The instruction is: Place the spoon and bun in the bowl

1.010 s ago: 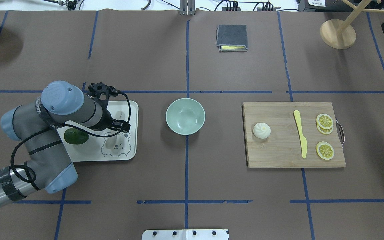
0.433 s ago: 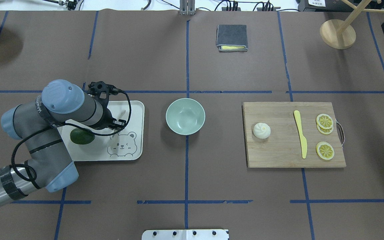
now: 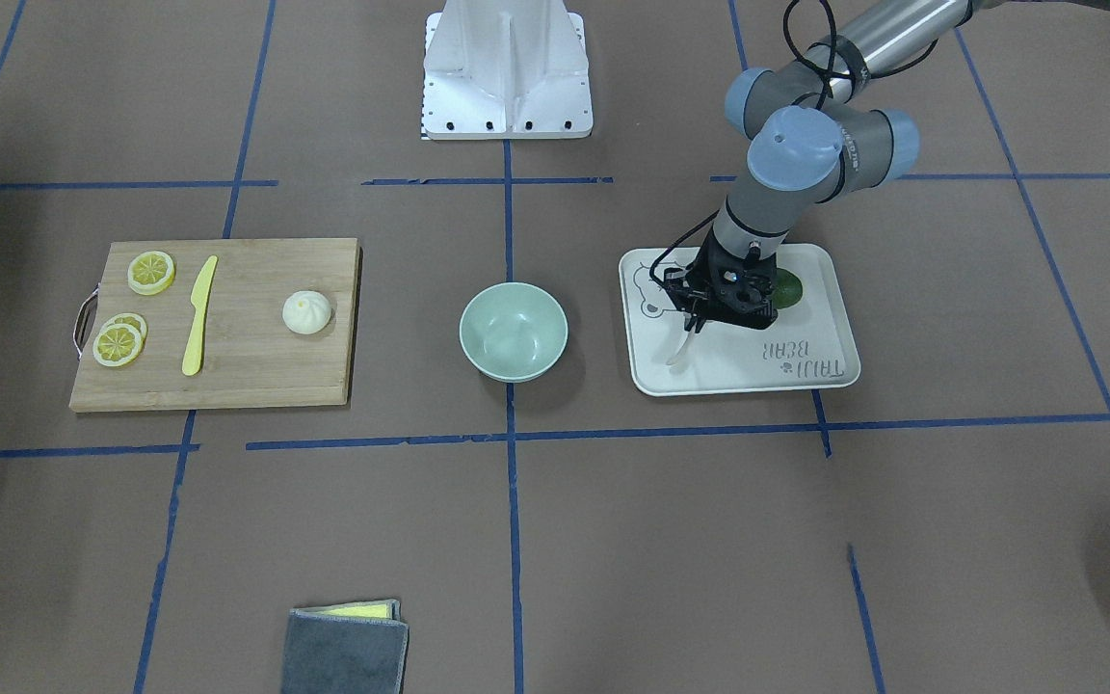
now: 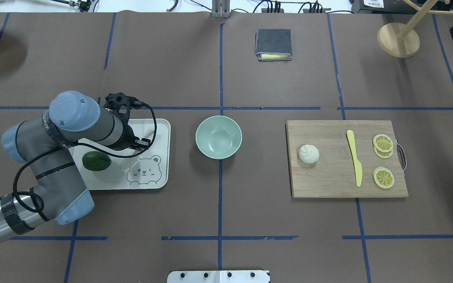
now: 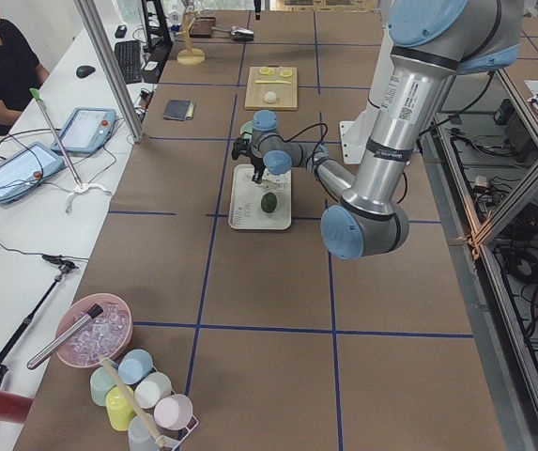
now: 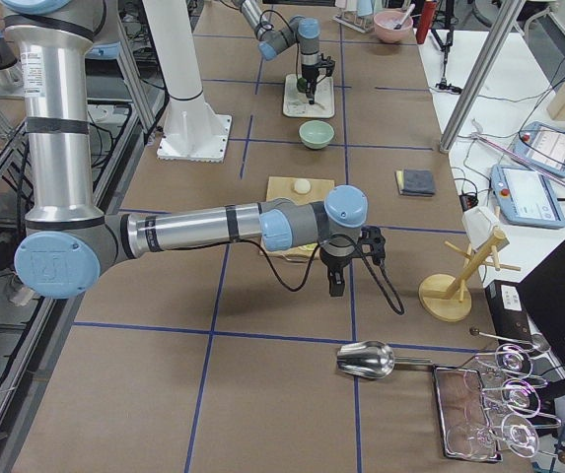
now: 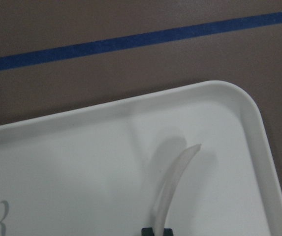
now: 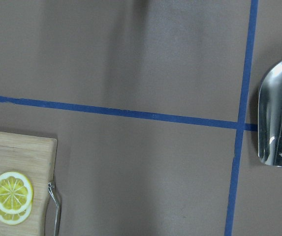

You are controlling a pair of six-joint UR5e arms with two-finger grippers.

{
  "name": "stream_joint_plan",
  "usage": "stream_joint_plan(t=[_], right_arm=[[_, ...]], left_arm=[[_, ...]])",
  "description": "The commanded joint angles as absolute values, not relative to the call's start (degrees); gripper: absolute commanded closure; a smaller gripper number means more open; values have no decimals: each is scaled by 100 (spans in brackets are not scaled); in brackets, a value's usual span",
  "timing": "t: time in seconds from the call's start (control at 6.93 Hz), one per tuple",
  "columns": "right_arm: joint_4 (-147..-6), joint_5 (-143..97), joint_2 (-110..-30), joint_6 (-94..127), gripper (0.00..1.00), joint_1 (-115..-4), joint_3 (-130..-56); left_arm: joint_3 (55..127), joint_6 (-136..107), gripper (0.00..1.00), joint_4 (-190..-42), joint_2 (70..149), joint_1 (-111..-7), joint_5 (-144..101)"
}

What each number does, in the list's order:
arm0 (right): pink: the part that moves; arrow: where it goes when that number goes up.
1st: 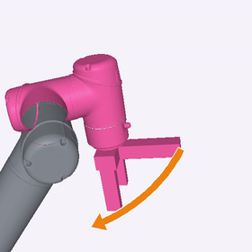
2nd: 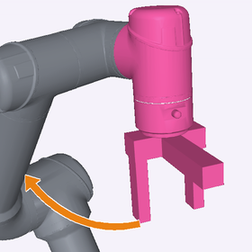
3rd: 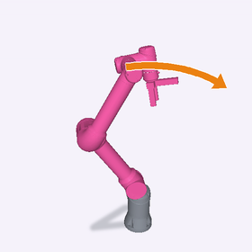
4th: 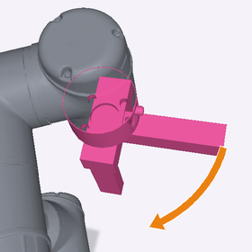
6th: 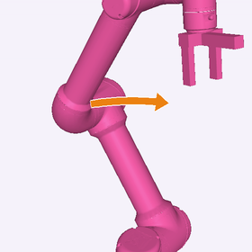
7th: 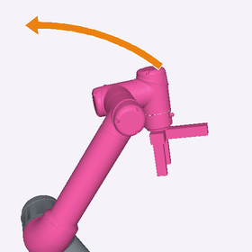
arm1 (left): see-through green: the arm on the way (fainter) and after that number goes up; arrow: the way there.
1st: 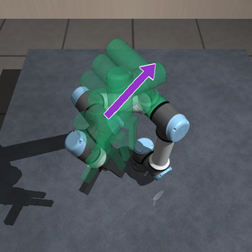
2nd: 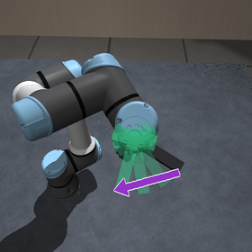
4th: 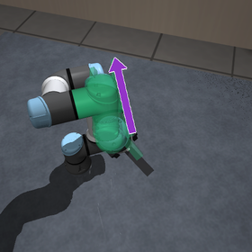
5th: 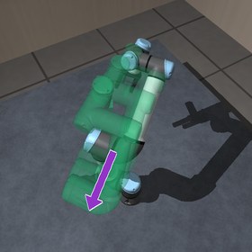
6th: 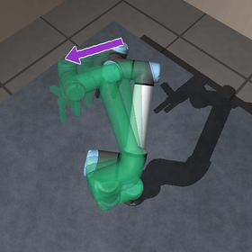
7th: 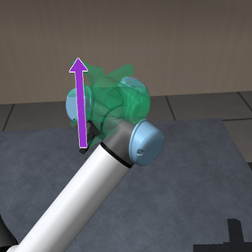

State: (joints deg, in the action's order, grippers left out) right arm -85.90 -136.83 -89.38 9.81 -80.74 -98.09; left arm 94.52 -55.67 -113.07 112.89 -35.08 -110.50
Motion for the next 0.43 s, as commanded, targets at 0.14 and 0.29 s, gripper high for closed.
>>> stream_joint_plan(t=[0.14,0.29], right_arm=[[-8561,-13711,-8938,984,0,-8068,-9809],[-8561,-13711,-8938,984,0,-8068,-9817]], left_arm=[[9598,-5982,100,-11303,11967,-3542,-11057],[9545,-6159,100,-11294,12301,-3525,-11013]])
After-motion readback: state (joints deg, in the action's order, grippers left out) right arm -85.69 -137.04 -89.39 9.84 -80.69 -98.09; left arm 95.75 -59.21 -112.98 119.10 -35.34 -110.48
